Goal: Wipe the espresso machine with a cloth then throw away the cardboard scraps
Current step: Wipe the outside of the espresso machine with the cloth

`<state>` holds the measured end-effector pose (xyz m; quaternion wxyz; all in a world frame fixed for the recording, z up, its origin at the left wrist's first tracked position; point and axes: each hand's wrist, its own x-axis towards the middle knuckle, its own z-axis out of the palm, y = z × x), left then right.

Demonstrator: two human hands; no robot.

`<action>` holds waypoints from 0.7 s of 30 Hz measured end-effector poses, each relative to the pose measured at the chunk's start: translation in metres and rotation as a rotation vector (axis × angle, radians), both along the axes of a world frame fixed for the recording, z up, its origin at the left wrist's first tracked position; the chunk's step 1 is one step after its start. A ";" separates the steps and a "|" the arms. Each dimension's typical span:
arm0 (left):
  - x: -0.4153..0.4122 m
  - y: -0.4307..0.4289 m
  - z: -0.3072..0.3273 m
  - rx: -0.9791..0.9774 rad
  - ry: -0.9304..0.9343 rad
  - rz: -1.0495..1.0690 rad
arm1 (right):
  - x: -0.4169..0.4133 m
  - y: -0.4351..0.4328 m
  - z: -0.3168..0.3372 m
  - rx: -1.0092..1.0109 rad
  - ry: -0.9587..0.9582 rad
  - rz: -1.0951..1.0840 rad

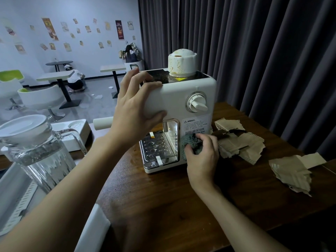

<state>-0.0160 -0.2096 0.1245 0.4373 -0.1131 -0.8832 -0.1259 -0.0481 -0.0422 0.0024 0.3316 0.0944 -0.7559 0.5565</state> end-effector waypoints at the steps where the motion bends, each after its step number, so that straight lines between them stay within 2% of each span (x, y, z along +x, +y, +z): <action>1: 0.000 0.000 0.000 -0.002 0.000 0.001 | -0.003 0.005 0.003 -0.001 0.002 -0.016; 6: 0.000 0.000 0.000 0.001 0.002 0.005 | -0.022 0.022 0.020 -0.100 -0.003 -0.141; 10: -0.001 0.001 0.000 0.008 0.014 0.006 | -0.012 0.007 0.021 -0.104 0.031 -0.104; 16: 0.000 0.001 0.000 0.012 0.009 -0.007 | -0.003 -0.005 0.024 0.003 0.144 0.039; 21: 0.001 0.002 0.001 0.007 0.011 -0.007 | -0.018 0.016 0.043 -0.115 0.081 -0.077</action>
